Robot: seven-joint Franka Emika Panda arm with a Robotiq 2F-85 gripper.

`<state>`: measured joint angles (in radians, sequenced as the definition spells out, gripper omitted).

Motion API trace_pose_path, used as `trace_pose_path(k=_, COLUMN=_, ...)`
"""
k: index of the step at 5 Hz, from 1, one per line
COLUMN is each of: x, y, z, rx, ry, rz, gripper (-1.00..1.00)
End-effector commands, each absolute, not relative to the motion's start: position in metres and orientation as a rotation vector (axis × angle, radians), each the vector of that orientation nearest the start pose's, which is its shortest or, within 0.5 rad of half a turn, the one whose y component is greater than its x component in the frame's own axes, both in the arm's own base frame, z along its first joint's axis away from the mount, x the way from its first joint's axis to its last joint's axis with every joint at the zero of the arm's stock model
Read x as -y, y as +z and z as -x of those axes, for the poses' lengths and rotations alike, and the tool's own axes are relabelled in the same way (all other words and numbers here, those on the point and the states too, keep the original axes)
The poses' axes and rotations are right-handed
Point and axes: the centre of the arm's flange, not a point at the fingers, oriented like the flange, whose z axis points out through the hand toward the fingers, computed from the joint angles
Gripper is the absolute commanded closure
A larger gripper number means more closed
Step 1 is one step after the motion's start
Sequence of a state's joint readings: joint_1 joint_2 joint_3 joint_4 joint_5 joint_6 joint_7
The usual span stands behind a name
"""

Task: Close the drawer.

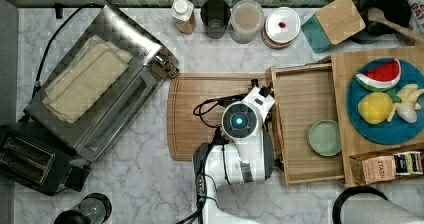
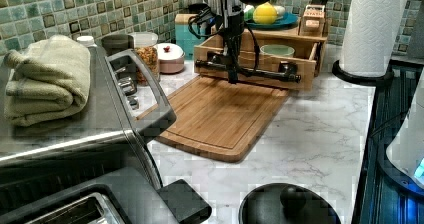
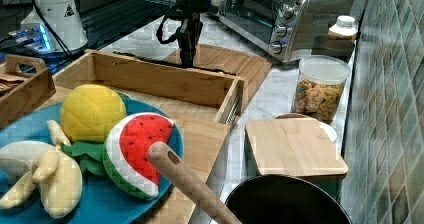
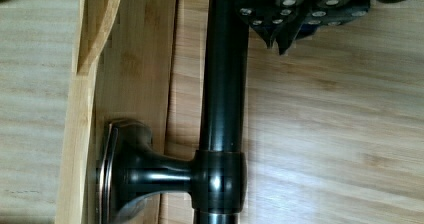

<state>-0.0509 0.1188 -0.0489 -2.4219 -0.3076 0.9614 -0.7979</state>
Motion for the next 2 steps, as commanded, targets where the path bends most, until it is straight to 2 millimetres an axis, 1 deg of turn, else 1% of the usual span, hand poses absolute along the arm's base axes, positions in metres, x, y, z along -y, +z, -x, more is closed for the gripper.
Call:
trace_pose_path(k=1, x=0.241, y=0.291, z=-0.498, rx=0.124, ry=-0.024, rz=3.304, gripper=1.00)
trace_pose_path(k=2, x=0.291, y=0.299, z=-0.496, rx=0.058, ry=-0.016, rz=3.280, gripper=1.00)
